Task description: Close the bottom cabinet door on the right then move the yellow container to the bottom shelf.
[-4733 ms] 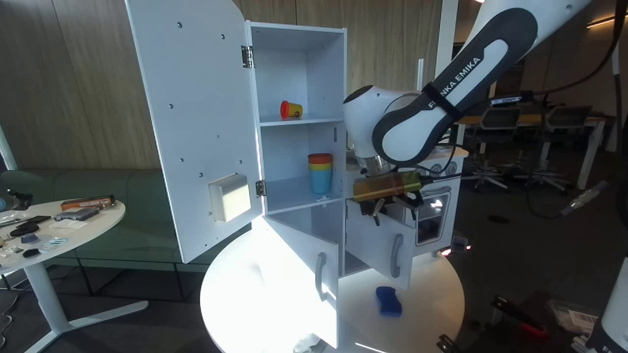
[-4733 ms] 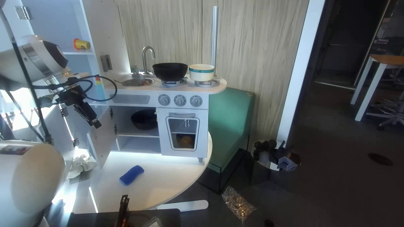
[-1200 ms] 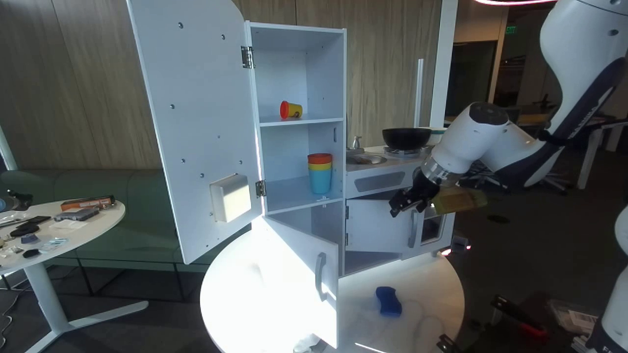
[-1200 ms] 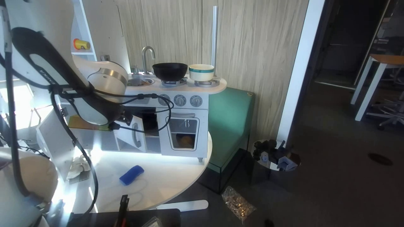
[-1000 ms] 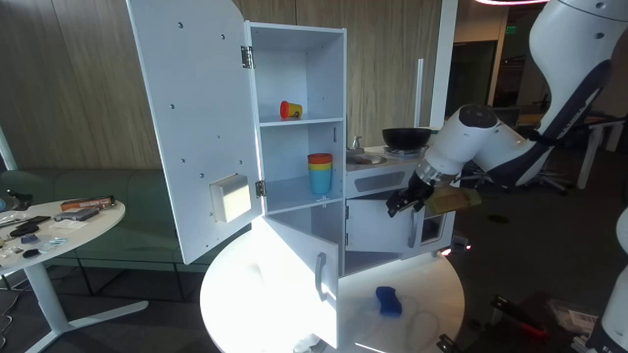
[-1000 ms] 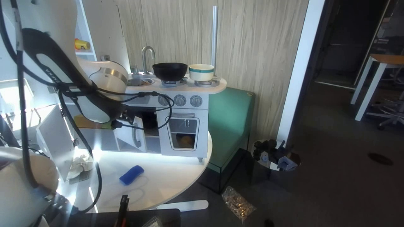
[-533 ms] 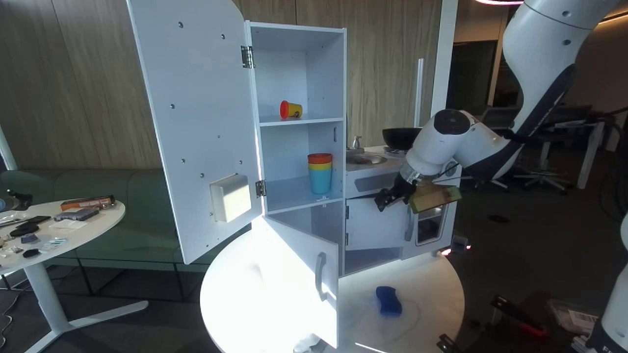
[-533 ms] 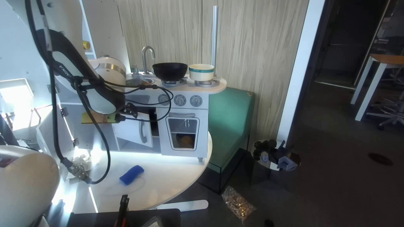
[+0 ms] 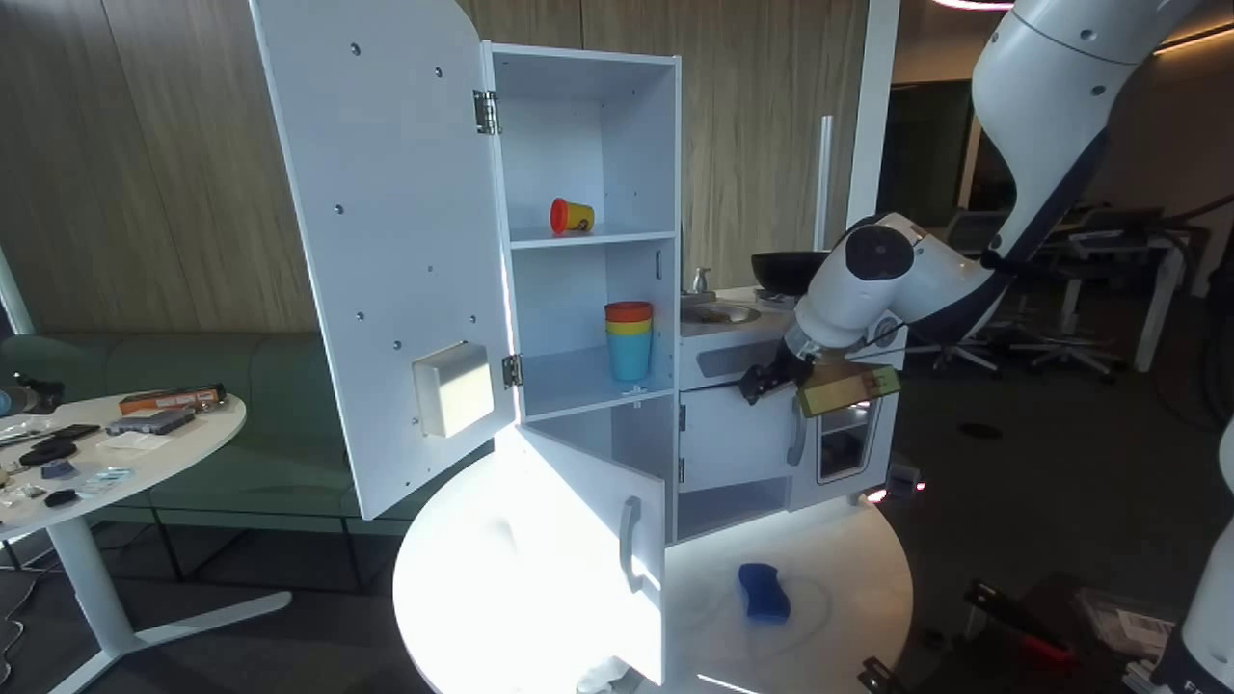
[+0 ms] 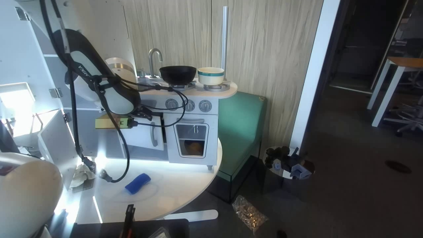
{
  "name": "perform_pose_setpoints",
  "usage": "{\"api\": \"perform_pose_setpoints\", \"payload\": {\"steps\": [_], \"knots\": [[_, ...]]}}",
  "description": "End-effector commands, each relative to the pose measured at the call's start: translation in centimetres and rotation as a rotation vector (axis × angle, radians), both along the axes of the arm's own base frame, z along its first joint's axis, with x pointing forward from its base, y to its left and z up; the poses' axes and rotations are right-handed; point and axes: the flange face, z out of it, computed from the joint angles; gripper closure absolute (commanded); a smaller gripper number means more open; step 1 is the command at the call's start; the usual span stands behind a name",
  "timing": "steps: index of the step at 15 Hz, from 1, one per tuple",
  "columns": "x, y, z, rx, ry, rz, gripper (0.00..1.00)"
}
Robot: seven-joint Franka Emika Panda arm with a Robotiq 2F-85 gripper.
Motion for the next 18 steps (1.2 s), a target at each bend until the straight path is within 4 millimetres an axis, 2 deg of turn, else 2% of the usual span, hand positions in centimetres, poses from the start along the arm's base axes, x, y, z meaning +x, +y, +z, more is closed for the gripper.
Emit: {"api": "perform_pose_setpoints", "payload": {"steps": [1,3,5,7,10,11,12,18], "knots": [[0.0,-0.3,1.5,0.022,-0.048,-0.005,0.0],[-1.6,-0.2,1.9,0.04,-0.02,0.013,0.0],[-4.6,0.0,1.1,0.09,0.077,0.049,0.0],[-8.3,0.0,-1.5,0.098,0.18,0.056,0.0],[-11.9,1.1,-4.8,0.09,0.32,0.103,0.0],[-9.6,1.3,-6.0,0.092,0.349,0.134,0.0],[-10.3,2.1,-6.1,0.088,0.366,0.16,0.0],[-7.8,6.7,-5.4,-0.001,0.404,0.141,0.0]]}}
